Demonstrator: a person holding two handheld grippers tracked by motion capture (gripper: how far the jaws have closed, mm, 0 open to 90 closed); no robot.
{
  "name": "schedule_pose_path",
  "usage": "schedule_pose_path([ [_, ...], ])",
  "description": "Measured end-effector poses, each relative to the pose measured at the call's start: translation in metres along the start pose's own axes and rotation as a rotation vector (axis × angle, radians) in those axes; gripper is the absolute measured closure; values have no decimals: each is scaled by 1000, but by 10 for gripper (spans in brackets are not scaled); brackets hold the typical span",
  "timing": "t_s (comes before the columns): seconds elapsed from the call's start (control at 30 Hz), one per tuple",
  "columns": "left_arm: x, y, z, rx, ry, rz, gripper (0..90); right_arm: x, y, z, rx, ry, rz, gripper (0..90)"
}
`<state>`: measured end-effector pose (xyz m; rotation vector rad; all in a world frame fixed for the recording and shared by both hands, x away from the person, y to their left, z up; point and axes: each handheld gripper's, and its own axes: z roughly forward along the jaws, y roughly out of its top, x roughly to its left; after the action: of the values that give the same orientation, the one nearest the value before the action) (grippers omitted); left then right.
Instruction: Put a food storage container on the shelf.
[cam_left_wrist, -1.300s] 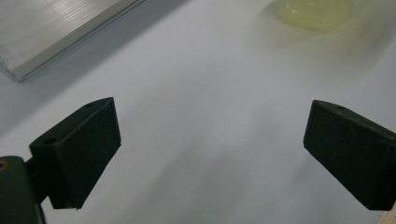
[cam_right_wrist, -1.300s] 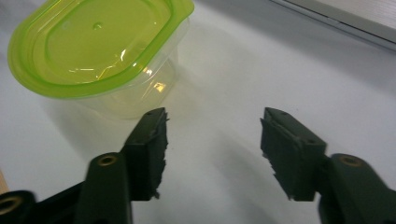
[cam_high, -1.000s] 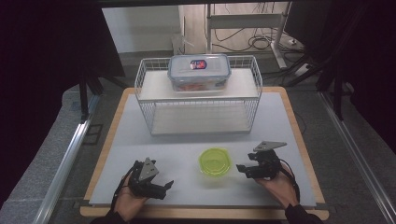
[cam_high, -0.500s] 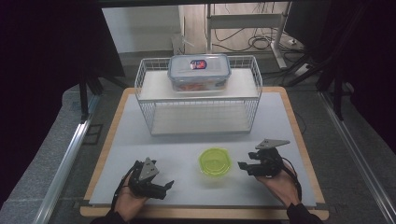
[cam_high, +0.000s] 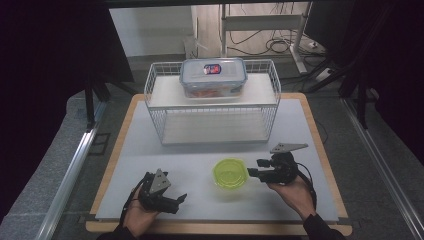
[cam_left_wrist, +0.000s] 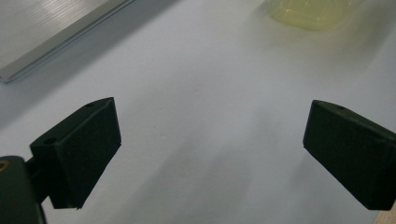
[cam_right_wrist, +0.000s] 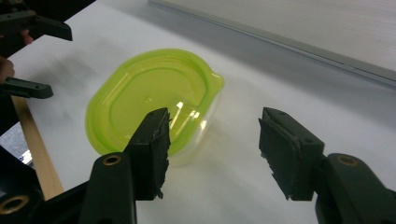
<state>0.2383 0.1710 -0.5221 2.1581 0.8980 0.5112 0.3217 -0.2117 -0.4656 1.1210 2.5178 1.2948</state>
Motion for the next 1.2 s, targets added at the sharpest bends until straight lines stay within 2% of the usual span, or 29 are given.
schedule_pose_path([
  [0.4,-1,0,1,6,-6,2,40,-4,7,26,47,68,86,530],
  [0.43,-1,0,1,6,-5,4,40,-6,8,31,62,85,110,544],
  [0.57,-1,0,1,7,-7,5,41,-11,6,36,76,110,142,568],
  [0.67,-2,0,2,9,-9,8,41,-16,5,40,83,170,208,598],
  [0.7,-2,0,2,10,-8,9,41,-20,5,42,90,196,246,620],
  [0.77,-2,0,2,11,-8,10,41,-21,5,42,90,206,264,636],
  [0.8,-2,0,2,10,-8,10,41,-27,4,43,86,239,317,687],
  [0.87,-2,0,2,11,-9,11,41,-31,2,44,95,249,342,734],
  [0.93,-2,0,2,11,-10,11,42,-34,0,44,91,285,379,760],
  [1.2,-3,0,2,11,-8,14,42,-31,0,44,93,324,398,812],
])
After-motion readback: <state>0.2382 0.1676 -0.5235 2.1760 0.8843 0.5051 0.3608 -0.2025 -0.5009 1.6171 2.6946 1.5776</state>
